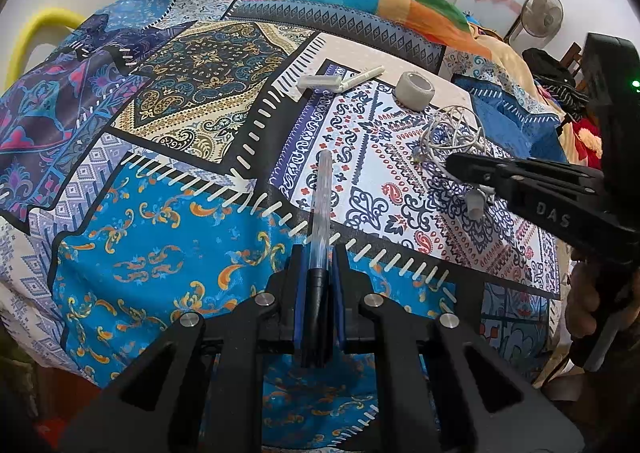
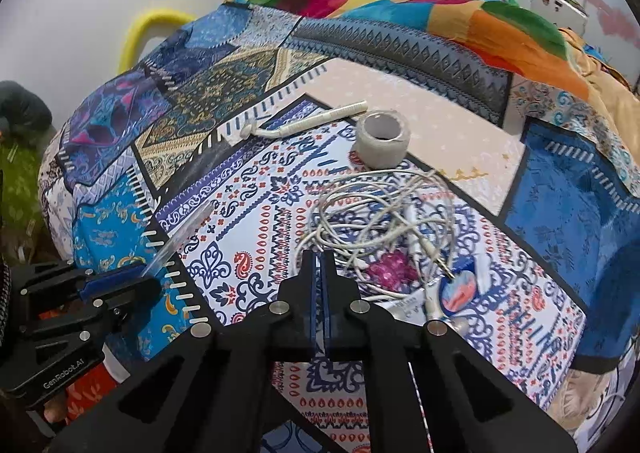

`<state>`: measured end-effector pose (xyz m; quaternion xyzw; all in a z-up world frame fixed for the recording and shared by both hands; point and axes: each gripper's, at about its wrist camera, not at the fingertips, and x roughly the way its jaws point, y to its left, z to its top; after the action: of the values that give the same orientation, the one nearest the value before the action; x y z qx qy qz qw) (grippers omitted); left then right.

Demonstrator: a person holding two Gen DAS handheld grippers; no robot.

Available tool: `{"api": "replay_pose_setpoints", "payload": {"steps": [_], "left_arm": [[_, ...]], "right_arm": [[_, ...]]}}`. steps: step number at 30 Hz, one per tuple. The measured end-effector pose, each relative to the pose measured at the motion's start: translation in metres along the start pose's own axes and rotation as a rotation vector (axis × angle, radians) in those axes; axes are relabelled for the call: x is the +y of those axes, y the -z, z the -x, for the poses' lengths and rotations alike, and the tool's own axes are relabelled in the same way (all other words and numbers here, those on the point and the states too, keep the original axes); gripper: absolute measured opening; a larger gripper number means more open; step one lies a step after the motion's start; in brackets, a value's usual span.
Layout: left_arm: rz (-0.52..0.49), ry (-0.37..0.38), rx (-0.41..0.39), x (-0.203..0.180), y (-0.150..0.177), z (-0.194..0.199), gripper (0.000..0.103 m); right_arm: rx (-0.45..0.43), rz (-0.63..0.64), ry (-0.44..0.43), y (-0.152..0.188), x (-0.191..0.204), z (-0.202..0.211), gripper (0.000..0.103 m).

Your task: Collect trash

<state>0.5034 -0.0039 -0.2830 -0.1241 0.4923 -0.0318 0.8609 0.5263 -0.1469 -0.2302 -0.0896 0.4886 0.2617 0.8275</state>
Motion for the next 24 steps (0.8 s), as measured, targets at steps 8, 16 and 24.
{"api": "replay_pose_setpoints", "payload": {"steps": [8, 16, 24], "left_arm": [[0.005, 0.009, -0.033, -0.006, -0.004, 0.022, 0.009], [-0.012, 0.015, -0.052, -0.014, -0.007, 0.029, 0.009], [-0.022, -0.024, 0.0, -0.011, -0.015, -0.004, 0.009]], "right_arm": [[-0.075, -0.045, 0.017, -0.002, -0.011, 0.048, 0.001], [-0.042, -0.151, -0.065, -0.001, -0.039, 0.063, 0.041], [-0.031, -0.192, 0.0, -0.022, -0.053, 0.022, 0.063]]}}
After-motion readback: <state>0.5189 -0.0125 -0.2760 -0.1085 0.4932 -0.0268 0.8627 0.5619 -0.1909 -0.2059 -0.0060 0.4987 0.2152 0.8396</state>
